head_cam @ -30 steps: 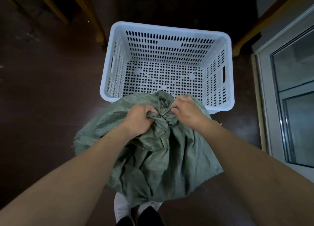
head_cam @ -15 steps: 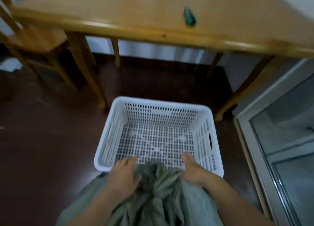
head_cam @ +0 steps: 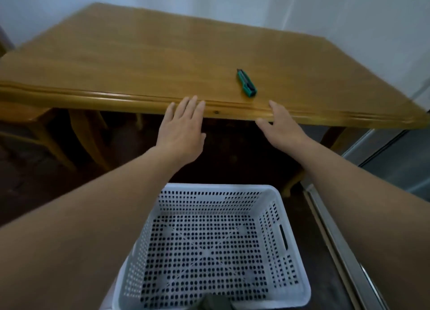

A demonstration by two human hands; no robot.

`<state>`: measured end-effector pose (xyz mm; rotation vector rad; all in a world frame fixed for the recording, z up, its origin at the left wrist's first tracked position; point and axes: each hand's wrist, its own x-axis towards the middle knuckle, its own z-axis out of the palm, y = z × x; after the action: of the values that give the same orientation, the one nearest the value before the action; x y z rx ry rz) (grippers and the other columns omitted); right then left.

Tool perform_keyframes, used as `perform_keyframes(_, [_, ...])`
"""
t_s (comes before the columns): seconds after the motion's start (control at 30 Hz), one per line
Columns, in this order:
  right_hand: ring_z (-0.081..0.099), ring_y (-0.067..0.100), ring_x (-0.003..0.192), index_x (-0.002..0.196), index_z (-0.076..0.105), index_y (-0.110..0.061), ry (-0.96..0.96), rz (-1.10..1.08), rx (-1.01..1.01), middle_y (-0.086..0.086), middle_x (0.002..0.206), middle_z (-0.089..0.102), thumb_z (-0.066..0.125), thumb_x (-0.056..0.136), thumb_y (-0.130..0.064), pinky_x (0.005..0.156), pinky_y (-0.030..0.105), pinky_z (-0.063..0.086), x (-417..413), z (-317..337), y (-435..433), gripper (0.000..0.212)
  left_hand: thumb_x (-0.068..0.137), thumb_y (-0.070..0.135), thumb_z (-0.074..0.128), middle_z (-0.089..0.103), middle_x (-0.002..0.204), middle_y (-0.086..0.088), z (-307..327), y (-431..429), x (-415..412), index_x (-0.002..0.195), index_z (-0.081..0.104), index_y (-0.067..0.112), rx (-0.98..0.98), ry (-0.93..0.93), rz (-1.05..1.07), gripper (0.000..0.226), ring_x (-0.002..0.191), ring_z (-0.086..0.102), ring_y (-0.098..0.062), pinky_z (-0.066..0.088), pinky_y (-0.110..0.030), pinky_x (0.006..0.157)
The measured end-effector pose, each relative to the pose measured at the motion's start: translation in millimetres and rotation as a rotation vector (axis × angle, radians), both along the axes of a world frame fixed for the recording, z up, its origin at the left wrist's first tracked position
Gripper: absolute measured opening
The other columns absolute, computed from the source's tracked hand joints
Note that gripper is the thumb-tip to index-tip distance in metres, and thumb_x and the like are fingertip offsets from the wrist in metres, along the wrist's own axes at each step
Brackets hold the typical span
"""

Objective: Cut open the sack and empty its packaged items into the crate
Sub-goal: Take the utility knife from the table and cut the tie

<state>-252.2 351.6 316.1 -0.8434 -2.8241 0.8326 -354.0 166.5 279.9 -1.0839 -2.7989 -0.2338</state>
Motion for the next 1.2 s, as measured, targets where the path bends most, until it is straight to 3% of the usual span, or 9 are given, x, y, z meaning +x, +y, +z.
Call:
perform_keyframes(0.2, [0.013,0.021,0.146,0.151,0.008,-0.013,0.019,-0.108,-0.065,0.002,0.16,0.01,0.04,0.098,-0.037,0.115,0.035,0.018,-56.0,-0.7,6.8,0.067,0.098,0.047,0.028,-0.01,0.159,-0.003,-1.2,18.8,-70.7,0.15,-0.009,0.015,-0.286,-0.066,0.029,0.071,0.147,-0.01,-0.021,-0.003,-0.043,0.118])
perform_keyframes(0.4, [0.031,0.027,0.138,0.146,0.022,-0.008,0.057,-0.276,-0.042,0.008,0.152,0.03,0.047,0.093,-0.048,0.107,0.037,0.032,-102.5,-9.9,24.1,0.071,0.102,0.028,0.021,0.004,0.16,-0.003,-12.6,23.9,-90.3,0.15,0.003,0.018,-0.145,-0.021,0.006,0.052,0.147,0.004,-0.02,0.009,-0.043,0.119])
perform_keyframes(0.53, [0.037,0.029,0.127,0.135,0.041,-0.011,-0.034,-0.42,0.202,0.01,0.137,0.044,0.047,0.085,-0.063,0.102,0.041,0.034,-137.9,-21.4,38.6,0.072,0.102,0.017,0.028,0.009,0.159,-0.005,-19.4,26.8,-91.8,0.15,0.005,0.018,-0.116,0.06,0.027,0.054,0.147,0.009,-0.022,0.013,-0.044,0.119])
perform_keyframes(0.7, [0.046,0.028,0.114,0.116,0.06,-0.011,0.059,-0.499,0.283,0.01,0.12,0.055,0.048,0.088,-0.048,0.094,0.039,0.04,-146.1,-28.0,37.8,0.048,0.102,0.015,0.029,0.008,0.159,-0.006,-19.3,26.1,-91.0,0.15,0.004,0.017,-0.127,0.075,0.033,0.054,0.147,0.009,-0.023,0.012,-0.046,0.118])
perform_keyframes(0.83, [0.059,0.025,0.094,0.106,0.068,-0.015,0.343,-0.478,0.039,0.008,0.096,0.065,0.052,0.084,-0.048,0.076,0.04,0.049,-97.1,-39.1,1.2,0.043,0.101,0.016,0.032,0.009,0.16,-0.005,-16.6,28.7,-90.9,0.151,0.007,0.018,-0.114,0.002,0.034,0.056,0.147,0.008,-0.022,0.01,-0.046,0.118])
perform_keyframes(0.9, [0.061,0.01,0.075,0.106,0.069,-0.019,0.508,-0.462,-0.222,-0.004,0.08,0.066,0.059,0.085,-0.041,0.065,0.029,0.048,-55.7,-47.8,-37.5,0.032,0.103,0.024,0.026,0.005,0.16,-0.003,-12.4,28.5,-92.4,0.151,0.006,0.019,-0.103,-0.079,0.051,0.052,0.147,0.005,-0.021,0.007,-0.045,0.119])
perform_keyframes(1.03, [0.054,-0.01,0.086,0.118,0.062,-0.026,0.518,-0.442,-0.731,-0.024,0.092,0.06,0.062,0.089,-0.029,0.073,0.011,0.041,26.7,-78.9,-104.6,0.03,0.1,0.039,0.023,0.008,0.16,-0.005,-40.3,6.0,-36.1,0.15,0.012,0.014,0.079,-0.128,0.007,0.057,0.147,0.004,-0.021,0.004,-0.04,0.119])
perform_keyframes(1.1, [0.054,-0.007,0.092,0.112,0.06,-0.032,0.439,-0.42,-0.788,-0.023,0.096,0.061,0.06,0.09,-0.03,0.075,0.013,0.041,61.8,-99.6,-125.9,0.022,0.1,0.04,0.027,0.027,0.154,-0.01,-73.2,-17.7,16.7,0.145,0.029,0.012,0.272,-0.346,0.042,0.054,0.143,0.022,-0.025,0.015,-0.039,0.116])
perform_keyframes(1.2, [0.057,-0.003,0.093,0.105,0.061,-0.033,0.275,-0.407,-0.788,-0.022,0.097,0.064,0.062,0.088,-0.032,0.077,0.019,0.045,110.5,-135.0,-147.7,0.017,0.098,0.05,0.027,0.048,0.139,-0.004,-103.2,-51.7,80.8,0.134,0.047,0.018,0.429,-1.097,0.229,0.053,0.13,0.041,-0.024,0.031,-0.035,0.103])
